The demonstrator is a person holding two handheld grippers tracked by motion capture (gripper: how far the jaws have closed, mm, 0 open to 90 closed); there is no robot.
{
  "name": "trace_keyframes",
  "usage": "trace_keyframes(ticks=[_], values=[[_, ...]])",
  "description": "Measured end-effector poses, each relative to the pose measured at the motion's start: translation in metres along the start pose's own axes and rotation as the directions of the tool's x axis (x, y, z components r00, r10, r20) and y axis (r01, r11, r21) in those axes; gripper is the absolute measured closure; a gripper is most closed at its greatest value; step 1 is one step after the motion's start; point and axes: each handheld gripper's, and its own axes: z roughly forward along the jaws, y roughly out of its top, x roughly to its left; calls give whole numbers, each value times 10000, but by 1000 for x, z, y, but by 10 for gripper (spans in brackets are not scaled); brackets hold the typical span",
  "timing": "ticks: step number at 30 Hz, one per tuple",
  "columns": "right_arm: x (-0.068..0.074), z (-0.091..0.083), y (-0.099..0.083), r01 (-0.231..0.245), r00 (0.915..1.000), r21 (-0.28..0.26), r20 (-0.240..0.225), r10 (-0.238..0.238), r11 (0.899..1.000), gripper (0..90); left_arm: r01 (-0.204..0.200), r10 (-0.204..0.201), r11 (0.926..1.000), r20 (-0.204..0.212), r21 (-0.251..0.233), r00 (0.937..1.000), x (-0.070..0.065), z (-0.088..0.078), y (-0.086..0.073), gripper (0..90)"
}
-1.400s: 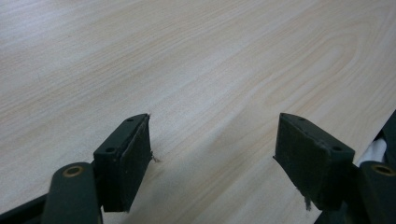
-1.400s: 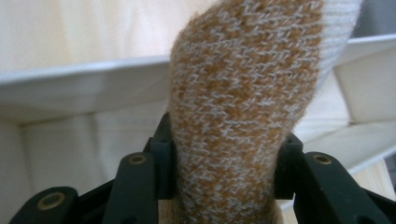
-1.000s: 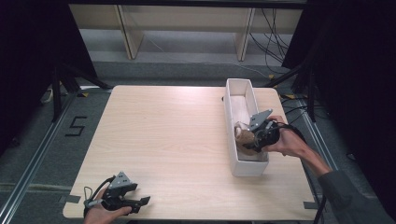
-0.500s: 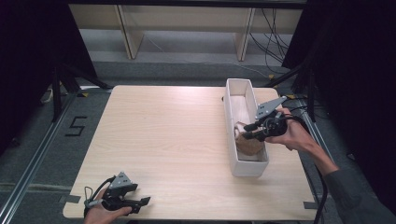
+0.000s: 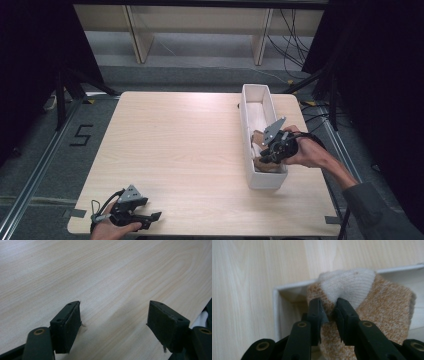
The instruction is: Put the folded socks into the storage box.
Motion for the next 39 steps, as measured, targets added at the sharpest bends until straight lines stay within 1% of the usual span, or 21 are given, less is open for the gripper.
trace_keyframes(ticks=[2, 5, 6, 7, 9, 12, 14, 15, 16, 17, 21, 23, 24, 25, 29, 31, 32, 33, 36, 37, 39], values=[[1, -5, -1, -227, 9997, 32, 137, 226, 9997, 731, 0, 0, 10000, -7, 9, 10000, 0, 0, 0, 259], [-2, -21, 2, -293, 9985, -814, 442, 329, 9963, 734, 19, -19, 10000, -25, -19, 10000, 1, 0, 0, 260], [-3, -26, 3, -473, 9969, -906, 587, 528, 9948, 742, 16, -16, 10000, -106, -50, 9999, 1, 1, 0, 260], [-5, -29, 5, -544, 9956, -1012, 702, 616, 9934, 751, -94, 94, 10000, -70, -16, 9999, 1, 1, 0, 260], [-6, -30, 9, -858, 9924, -1130, 788, 950, 9899, 762, -44, 44, 10000, 32, 52, 10000, 0, 1, 0, 260], [-9, -26, 16, -988, 9924, -1406, 597, 1081, 9851, 793, 16, -16, 10000, 0, 0, 10000, 0, 0, 0, 260], [-9, -24, 22, -1058, 9916, -1298, 608, 1145, 9859, 807, 14, -14, 10000, -12, -13, 10000, 1, 0, 0, 260], [-9, -22, 24, -903, 9937, -1436, 522, 987, 9855, 815, -37, 38, 10000, -31, 60, 10000, 2, 0, 0, 260], [-9, -22, 26, -1045, 9926, -1502, 458, 1125, 9831, 824, -42, 42, 10000, -55, 35, 10000, 2, 0, 0, 260], [-10, -20, 28, -933, 9944, -1606, 340, 1000, 9826, 829, 43, -43, 10000, -56, -58, 10000, 1, 0, 0, 260], [-9, -12, 31, -753, 9969, -1185, 152, 777, 9901, 850, 9, -9, 10000, -23, -2, 10000, 1, -2, 0, 260], [-5, -8, 29, -967, 9953, -844, -112, 961, 9917, 859, 5, -5, 10000, -3, -42, 10000, 1, -2, 0, 260], [-4, -5, 29, -758, 9970, -719, -194, 746, 9945, 864, -10, 10, 10000, -6, -35, 10000, 1, -2, 0, 260], [-3, -2, 28, -805, 9965, -565, -259, 792, 9951, 871, 21, -22, 10000, -13, -53, 10000, 1, -2, 0, 259], [-4, 0, 19, -1189, 9924, -872, -432, 1155, 9891, 883, -21, 21, 9999, -34, -112, 10000, 0, -2, 0, 260], [-1, 5, 12, -1481, 9881, -673, -530, 1447, 9867, 899, -6, 5, 10000, -59, -52, 10000, 1, -2, 0, 260], [-1, 11, 8, -1268, 9904, -600, -630, 1230, 9901, 900, 10, -10, 10000, -48, -49, 10000, 1, -2, 0, 260], [1, 17, 5, -1287, 9899, -475, -661, 1254, 9905, 900, -37, 37, 10000, -60, -36, 10000, 1, -2, 0, 260], [9, 31, -3, -1687, 9806, -187, -1049, 1659, 9855, 900, -13, 14, 10000, -47, 27, 10000, 1, -2, 0, 260], [8, 35, -5, -1543, 9823, -255, -1116, 1506, 9877, 900, 6, -6, 10000, -26, -41, 10000, 1, -2, 0, 260], [9, 33, -5, -1617, 9819, -472, -1071, 1559, 9857, 886, 18, -18, 10000, -8, -28, 10000, 1, -1, 0, 260]])
